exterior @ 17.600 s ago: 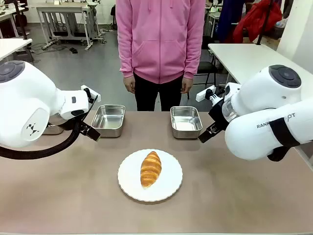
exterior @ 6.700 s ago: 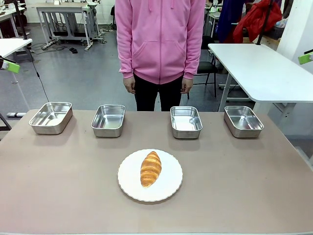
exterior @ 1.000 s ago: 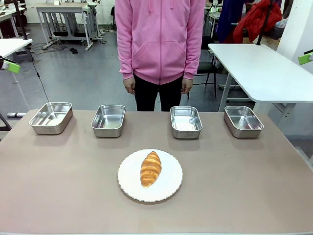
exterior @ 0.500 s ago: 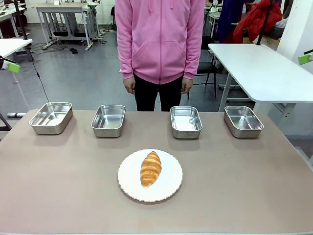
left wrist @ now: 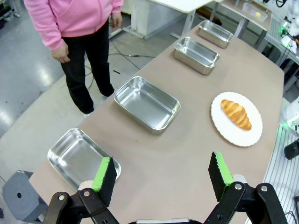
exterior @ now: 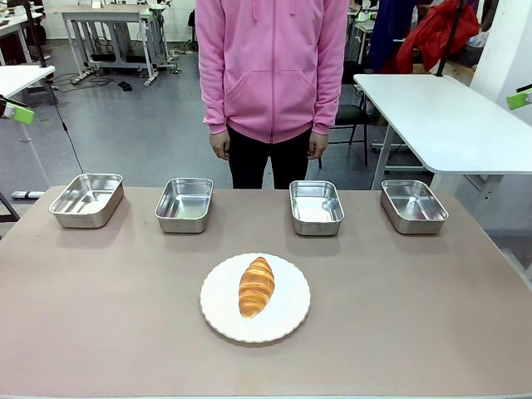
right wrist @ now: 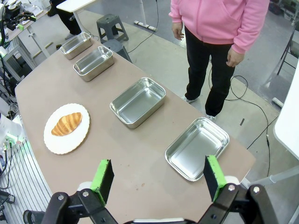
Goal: Place the bread in the container.
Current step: Place the Butter Roll into the Airtight Container indicated by the human.
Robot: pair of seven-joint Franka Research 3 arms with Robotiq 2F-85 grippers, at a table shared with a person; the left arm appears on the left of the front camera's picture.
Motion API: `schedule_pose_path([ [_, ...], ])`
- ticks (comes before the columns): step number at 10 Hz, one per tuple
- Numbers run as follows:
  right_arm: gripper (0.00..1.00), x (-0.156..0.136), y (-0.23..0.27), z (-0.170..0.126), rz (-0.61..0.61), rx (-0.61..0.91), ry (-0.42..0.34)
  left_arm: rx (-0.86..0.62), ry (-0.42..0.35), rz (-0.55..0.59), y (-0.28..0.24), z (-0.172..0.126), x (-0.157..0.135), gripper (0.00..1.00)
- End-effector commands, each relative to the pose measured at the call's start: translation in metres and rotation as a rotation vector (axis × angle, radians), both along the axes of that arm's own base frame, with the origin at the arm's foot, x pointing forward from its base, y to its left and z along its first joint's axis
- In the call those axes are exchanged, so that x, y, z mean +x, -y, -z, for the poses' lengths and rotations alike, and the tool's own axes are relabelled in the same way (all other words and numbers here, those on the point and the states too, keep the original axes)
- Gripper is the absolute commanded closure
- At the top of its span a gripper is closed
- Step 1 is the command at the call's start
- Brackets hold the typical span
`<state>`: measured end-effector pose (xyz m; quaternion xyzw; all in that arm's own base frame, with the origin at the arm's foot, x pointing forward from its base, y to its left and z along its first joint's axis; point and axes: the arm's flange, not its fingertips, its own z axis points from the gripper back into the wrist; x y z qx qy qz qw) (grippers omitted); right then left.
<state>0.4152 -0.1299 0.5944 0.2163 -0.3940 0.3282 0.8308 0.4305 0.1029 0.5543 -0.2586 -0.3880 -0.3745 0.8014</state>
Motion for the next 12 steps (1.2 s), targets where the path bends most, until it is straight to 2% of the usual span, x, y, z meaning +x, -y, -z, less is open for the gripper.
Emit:
schedule_pose_path([
  [1, 0.0, 0.0004, -0.0001, 0.0002, -0.008, 0.005, 0.008, -0.007, -0.002, 0.002, -0.0005, 0.0001, -0.0007, 0.0],
  [12, 0.0, 0.0004, -0.0001, 0.0002, -0.008, 0.005, 0.008, -0.007, -0.002, 0.002, -0.0005, 0.0001, -0.0007, 0.0],
])
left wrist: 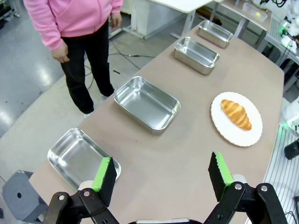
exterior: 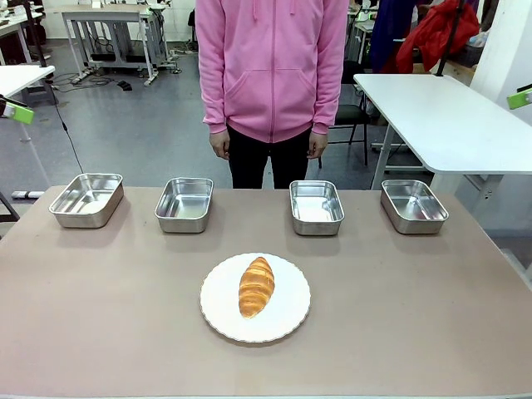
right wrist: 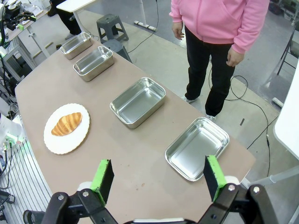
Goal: Place the bread in the container.
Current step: Place the Butter Roll into the Airtight Container indicated by the human.
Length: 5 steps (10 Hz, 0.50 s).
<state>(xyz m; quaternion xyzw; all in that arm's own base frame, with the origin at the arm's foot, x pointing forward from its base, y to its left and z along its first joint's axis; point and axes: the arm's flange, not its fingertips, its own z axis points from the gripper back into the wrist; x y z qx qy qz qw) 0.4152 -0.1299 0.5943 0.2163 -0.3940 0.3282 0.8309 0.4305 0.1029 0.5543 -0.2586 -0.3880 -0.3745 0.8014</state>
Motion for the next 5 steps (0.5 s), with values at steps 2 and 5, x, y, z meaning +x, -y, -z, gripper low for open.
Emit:
schedule_pose_path([
  [2, 0.0, 0.0004, -0.0001, 0.0001, -0.008, 0.005, 0.008, -0.007, -0.002, 0.002, -0.0005, 0.0001, -0.0007, 0.0],
  [5, 0.0, 0.0004, -0.0001, 0.0001, -0.008, 0.005, 0.008, -0.007, -0.002, 0.002, -0.0005, 0.0001, -0.0007, 0.0],
])
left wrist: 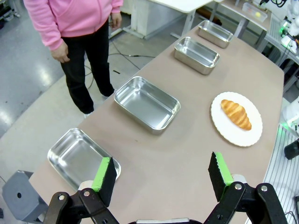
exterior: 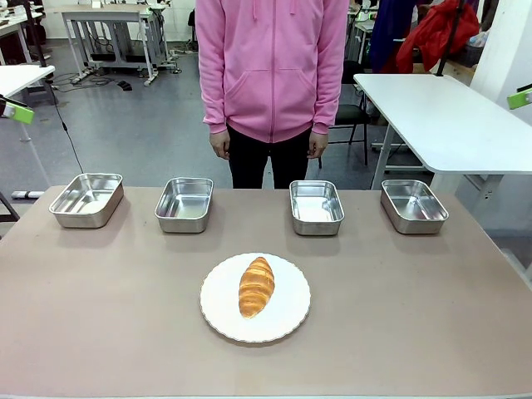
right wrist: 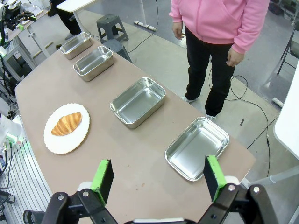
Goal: Place the bread in the container.
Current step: Place the Butter Roll into the Airtight Container indicated by the human.
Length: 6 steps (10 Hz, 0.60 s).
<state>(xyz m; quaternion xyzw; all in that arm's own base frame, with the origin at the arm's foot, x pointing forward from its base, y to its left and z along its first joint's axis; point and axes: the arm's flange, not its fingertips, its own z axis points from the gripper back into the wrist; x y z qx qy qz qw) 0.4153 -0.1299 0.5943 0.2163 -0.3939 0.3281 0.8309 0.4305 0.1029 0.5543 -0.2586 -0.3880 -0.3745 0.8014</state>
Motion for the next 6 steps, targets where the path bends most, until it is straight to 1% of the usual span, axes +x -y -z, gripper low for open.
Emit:
schedule_pose_path([
  [1, 0.0, 0.0004, -0.0001, 0.0001, -0.008, 0.005, 0.008, -0.007, -0.002, 0.002, -0.0005, 0.0001, -0.0007, 0.0],
  [6, 0.0, 0.0004, -0.0001, 0.0001, -0.008, 0.005, 0.008, -0.007, -0.002, 0.002, -0.0005, 0.0001, -0.0007, 0.0],
])
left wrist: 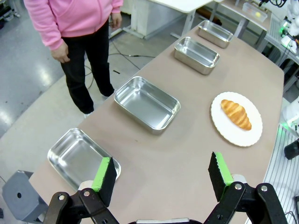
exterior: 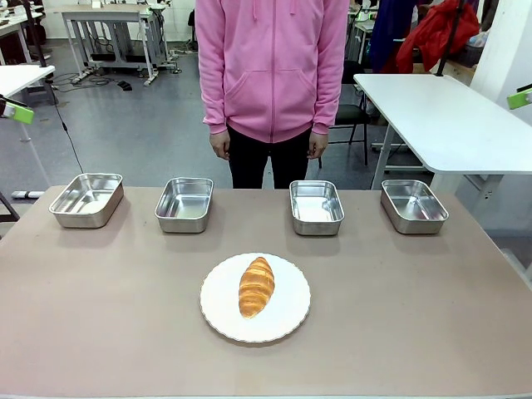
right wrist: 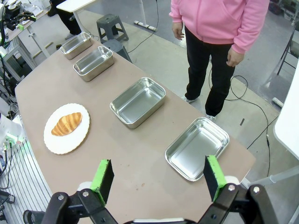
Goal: Place the bread in the container.
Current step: Place the Butter Roll into the Airtight Container indicated by the human.
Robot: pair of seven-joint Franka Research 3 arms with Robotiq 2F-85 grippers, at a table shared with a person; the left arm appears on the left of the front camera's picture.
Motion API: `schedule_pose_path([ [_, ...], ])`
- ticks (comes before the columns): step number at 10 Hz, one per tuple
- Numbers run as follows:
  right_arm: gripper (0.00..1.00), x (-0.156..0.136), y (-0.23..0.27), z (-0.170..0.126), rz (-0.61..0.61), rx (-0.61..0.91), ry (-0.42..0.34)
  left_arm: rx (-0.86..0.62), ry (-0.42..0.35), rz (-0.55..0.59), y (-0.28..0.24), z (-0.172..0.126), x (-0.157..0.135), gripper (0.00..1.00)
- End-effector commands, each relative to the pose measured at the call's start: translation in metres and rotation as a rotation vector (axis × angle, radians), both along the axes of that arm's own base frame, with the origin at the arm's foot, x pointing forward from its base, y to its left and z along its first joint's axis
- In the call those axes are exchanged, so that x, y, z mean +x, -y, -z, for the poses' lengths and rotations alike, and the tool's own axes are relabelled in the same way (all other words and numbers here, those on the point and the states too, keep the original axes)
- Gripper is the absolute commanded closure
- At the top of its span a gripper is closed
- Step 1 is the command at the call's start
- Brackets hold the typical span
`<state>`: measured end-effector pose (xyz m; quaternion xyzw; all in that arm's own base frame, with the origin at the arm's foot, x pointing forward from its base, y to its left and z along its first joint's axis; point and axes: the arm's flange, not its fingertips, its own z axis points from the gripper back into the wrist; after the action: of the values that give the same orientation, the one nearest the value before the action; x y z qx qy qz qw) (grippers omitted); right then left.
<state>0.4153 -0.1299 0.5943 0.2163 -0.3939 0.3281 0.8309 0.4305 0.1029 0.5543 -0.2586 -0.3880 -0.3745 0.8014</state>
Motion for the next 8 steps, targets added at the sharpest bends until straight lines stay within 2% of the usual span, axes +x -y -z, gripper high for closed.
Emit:
schedule_pose_path([
  [1, 0.0, 0.0003, -0.0001, 0.0001, -0.008, 0.005, 0.008, -0.007, -0.002, 0.002, -0.0005, 0.0001, -0.0007, 0.0],
  [8, 0.0, 0.0003, -0.0001, 0.0001, -0.008, 0.005, 0.008, -0.007, -0.002, 0.002, -0.0005, 0.0001, -0.0007, 0.0],
])
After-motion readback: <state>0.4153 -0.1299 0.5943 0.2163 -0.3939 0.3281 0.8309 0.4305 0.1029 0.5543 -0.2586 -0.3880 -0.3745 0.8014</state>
